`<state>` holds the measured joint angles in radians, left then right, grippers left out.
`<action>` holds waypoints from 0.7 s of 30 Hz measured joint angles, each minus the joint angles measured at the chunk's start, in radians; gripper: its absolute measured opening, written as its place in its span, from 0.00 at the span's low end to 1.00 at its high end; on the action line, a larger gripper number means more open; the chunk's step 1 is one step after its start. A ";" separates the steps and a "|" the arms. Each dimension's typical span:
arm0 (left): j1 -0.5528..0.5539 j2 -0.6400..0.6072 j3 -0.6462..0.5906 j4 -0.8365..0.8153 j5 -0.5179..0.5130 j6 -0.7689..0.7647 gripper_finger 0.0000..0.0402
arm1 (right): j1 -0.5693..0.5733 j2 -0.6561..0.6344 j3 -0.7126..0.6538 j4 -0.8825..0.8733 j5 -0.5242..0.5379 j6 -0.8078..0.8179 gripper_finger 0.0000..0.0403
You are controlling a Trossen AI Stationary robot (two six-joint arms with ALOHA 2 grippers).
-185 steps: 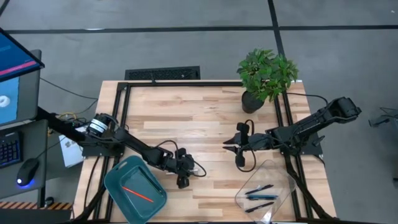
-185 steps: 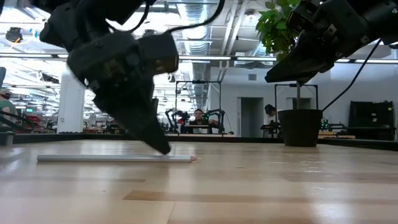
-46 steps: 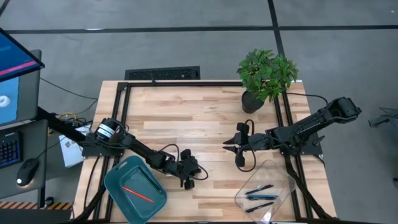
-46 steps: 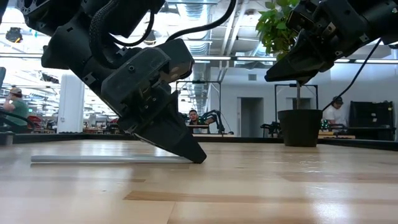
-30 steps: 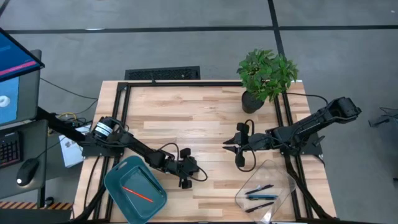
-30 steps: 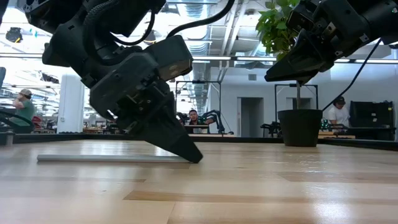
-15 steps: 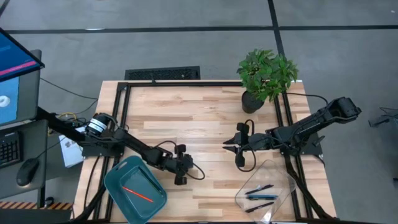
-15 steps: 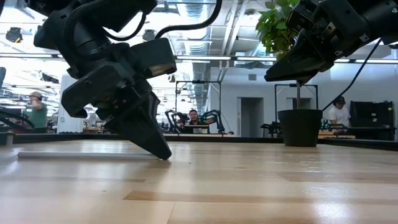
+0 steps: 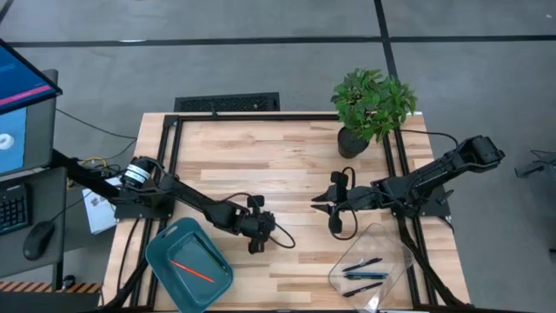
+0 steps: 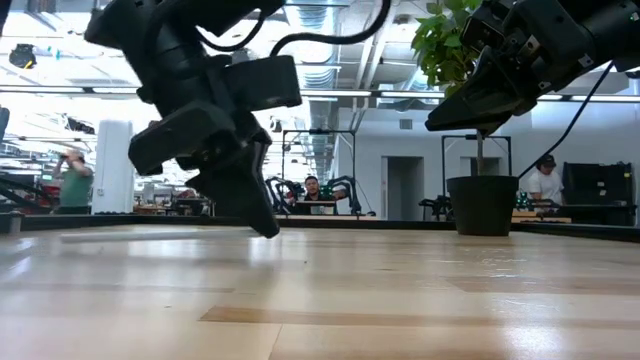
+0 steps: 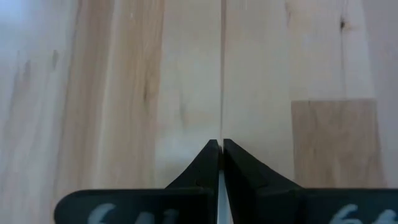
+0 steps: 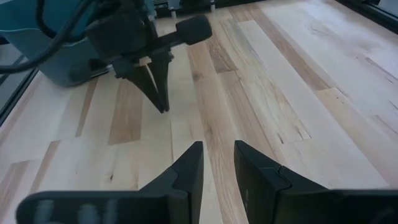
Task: Sort pens & pencils
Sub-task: Put the white pencil in the blue bin
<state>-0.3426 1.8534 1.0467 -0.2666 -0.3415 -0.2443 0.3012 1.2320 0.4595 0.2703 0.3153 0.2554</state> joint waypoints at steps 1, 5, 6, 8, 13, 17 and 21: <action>0.002 0.000 0.012 -0.011 0.000 0.007 0.00 | 0.000 0.000 0.000 0.000 0.000 0.000 0.28; 0.003 -0.001 0.055 -0.072 0.001 0.029 0.00 | 0.000 0.000 0.000 0.000 0.000 0.000 0.28; 0.003 -0.001 0.068 -0.092 0.001 0.033 0.00 | 0.000 0.000 0.000 0.000 0.000 0.000 0.28; 0.003 -0.001 0.094 -0.120 0.001 0.040 0.00 | 0.000 0.000 0.000 0.000 0.000 0.000 0.28; 0.003 -0.002 0.157 -0.213 0.004 0.057 0.00 | 0.000 0.000 0.000 0.000 0.000 0.000 0.28; 0.007 -0.002 0.218 -0.288 -0.004 0.069 0.00 | 0.000 0.000 0.000 0.000 0.000 0.000 0.28; 0.016 -0.003 0.287 -0.359 -0.005 0.094 0.00 | 0.000 0.000 0.000 0.000 0.000 0.000 0.28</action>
<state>-0.3269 1.8507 1.3334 -0.6257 -0.3462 -0.1499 0.3012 1.2320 0.4595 0.2699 0.3153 0.2554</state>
